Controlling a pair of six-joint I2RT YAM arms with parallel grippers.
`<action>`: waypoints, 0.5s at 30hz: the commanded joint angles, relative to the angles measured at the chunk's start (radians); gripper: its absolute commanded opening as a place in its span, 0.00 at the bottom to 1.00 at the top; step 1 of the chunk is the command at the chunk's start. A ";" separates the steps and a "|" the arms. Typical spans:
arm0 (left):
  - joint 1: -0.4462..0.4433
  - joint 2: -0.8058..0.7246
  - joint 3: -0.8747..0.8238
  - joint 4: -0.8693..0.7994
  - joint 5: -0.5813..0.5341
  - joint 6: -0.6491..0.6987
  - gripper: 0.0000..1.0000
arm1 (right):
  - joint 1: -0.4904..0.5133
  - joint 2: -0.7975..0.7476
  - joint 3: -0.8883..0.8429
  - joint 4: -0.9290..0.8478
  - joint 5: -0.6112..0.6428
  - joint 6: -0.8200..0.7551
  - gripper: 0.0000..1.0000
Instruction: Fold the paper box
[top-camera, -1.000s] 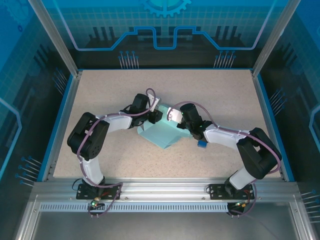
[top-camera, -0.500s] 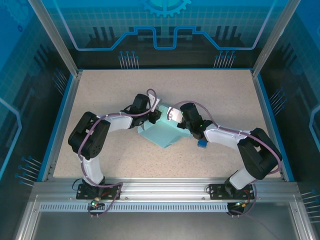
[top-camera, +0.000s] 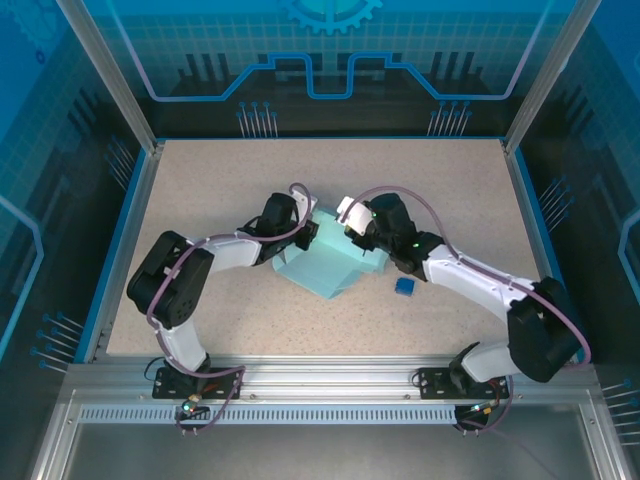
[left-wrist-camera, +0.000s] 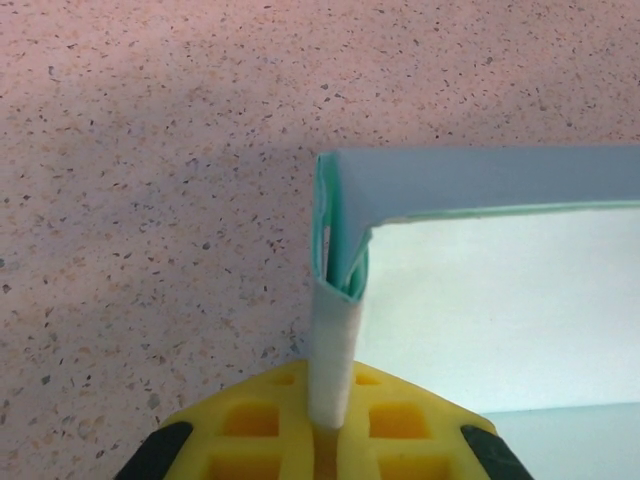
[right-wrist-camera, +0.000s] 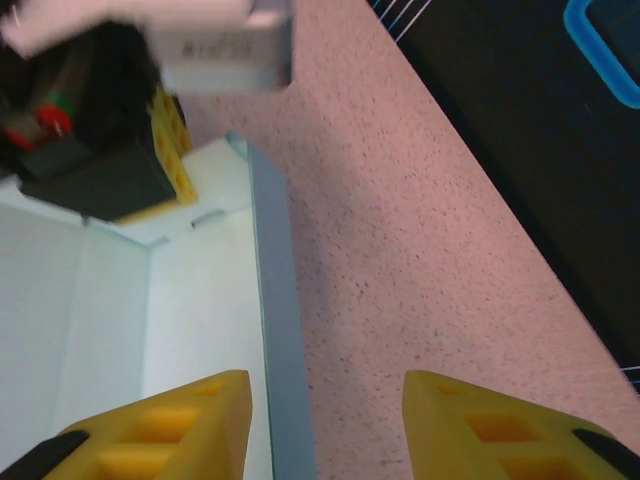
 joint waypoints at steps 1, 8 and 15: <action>-0.013 -0.048 -0.041 0.086 -0.028 0.005 0.00 | -0.051 -0.083 0.037 -0.088 -0.154 0.192 0.46; -0.034 -0.078 -0.055 0.053 -0.102 -0.051 0.00 | -0.187 -0.159 0.083 -0.308 -0.282 0.472 0.48; -0.040 -0.120 -0.071 0.026 -0.121 -0.125 0.00 | -0.152 -0.191 0.086 -0.463 -0.205 0.509 0.56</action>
